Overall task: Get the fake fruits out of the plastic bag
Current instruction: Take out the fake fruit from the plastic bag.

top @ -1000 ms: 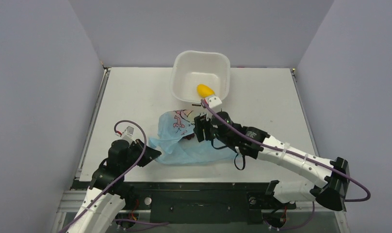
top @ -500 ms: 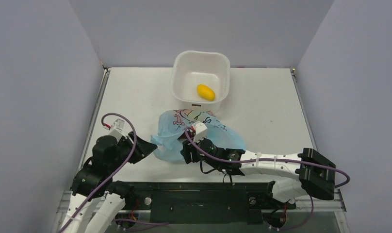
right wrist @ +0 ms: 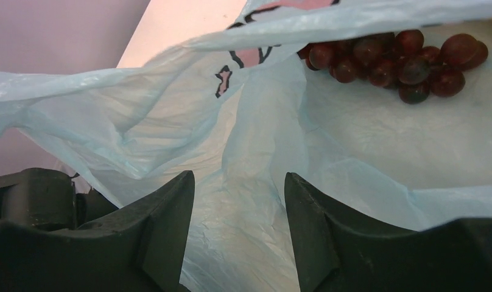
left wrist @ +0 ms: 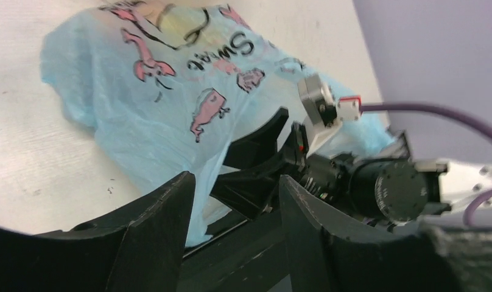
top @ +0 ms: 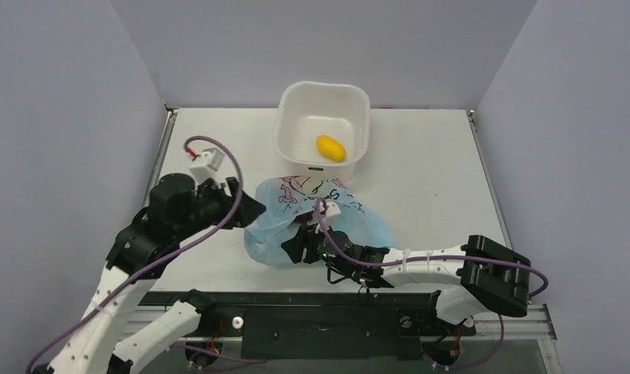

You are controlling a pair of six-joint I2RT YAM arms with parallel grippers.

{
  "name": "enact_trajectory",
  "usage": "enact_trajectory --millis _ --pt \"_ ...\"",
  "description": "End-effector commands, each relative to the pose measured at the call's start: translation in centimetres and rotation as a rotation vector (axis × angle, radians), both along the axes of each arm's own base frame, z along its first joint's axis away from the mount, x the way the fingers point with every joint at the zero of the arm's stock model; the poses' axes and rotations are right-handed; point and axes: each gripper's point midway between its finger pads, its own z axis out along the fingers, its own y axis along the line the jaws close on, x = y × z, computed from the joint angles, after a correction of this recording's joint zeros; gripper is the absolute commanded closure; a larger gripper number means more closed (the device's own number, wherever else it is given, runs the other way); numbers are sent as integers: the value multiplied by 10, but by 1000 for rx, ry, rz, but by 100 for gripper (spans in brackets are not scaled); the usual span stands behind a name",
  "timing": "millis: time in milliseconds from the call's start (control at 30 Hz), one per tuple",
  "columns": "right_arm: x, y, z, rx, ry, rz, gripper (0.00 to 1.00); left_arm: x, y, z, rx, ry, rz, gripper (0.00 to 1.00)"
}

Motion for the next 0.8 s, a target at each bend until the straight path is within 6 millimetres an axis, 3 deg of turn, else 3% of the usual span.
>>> enact_trajectory --millis 0,100,233,433,567,600,667,700,767 --pt "8 -5 40 190 -8 -70 48 17 -42 -5 214 -203 -221 48" --pt "10 -16 38 201 -8 -99 48 26 -74 -30 294 -222 -322 47" --pt "11 -26 33 189 -2 -124 48 41 -90 -62 359 -178 -367 46" --pt "12 -30 23 167 3 -129 48 50 -77 -115 549 -67 -377 45" --pt "14 -24 13 139 7 -119 48 60 -63 -128 648 -56 -336 47" --pt "14 -22 13 138 6 -115 48 61 -60 -130 670 -48 -329 53" --pt "14 -14 8 126 5 -93 49 66 -53 -137 728 -29 -307 77" --pt "14 -9 1 107 6 -81 49 71 -47 -141 766 -20 -276 94" --pt "10 5 -3 107 -5 -36 53 77 -40 -139 789 -26 -230 100"
